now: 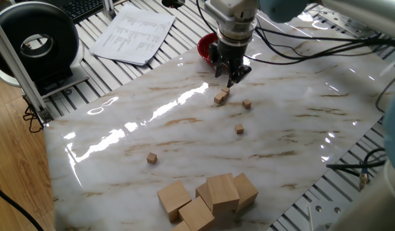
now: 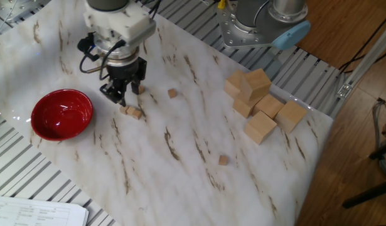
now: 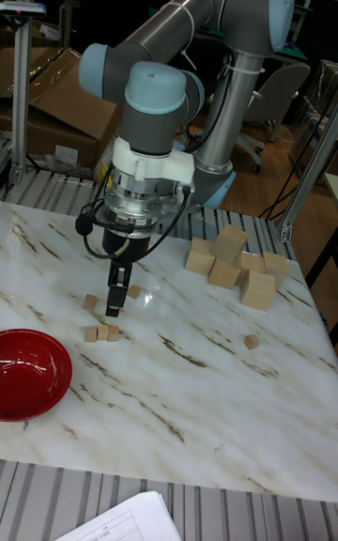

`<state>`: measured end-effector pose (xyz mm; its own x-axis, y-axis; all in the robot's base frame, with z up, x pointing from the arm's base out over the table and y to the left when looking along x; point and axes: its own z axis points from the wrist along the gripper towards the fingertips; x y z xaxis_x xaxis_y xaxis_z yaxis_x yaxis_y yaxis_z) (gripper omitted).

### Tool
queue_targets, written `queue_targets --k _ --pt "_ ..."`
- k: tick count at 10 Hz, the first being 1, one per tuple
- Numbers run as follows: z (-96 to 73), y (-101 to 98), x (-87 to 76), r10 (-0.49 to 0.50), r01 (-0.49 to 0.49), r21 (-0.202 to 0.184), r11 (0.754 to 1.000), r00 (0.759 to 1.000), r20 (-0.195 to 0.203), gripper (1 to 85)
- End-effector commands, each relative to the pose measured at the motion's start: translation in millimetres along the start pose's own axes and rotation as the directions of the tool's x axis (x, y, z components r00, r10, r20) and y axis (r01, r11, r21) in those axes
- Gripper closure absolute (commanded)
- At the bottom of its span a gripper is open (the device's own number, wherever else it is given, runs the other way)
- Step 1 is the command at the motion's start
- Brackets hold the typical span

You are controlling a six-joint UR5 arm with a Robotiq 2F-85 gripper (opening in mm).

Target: Stack the blocks into a pyramid shape

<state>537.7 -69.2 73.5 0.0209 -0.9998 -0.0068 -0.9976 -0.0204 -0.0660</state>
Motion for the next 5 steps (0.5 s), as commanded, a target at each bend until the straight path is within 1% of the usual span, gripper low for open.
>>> queue_targets --k 1,2,3,4,5 --pt "7.3 -14.2 18.2 -0.023 0.023 -0.01 1.0 0.999 -0.027 38.3" --pt "10.6 -8.7 21.0 -0.024 0.024 -0.026 0.999 0.999 -0.022 39.0" --pt "12.9 -2.2 21.7 -0.032 0.032 -0.041 0.999 0.999 -0.004 39.0" --pt "15.4 -3.1 30.2 -0.043 0.042 -0.04 0.998 0.999 -0.019 40.3" --pt "17.1 -3.9 34.3 -0.05 0.049 -0.05 0.998 0.999 -0.018 40.7"
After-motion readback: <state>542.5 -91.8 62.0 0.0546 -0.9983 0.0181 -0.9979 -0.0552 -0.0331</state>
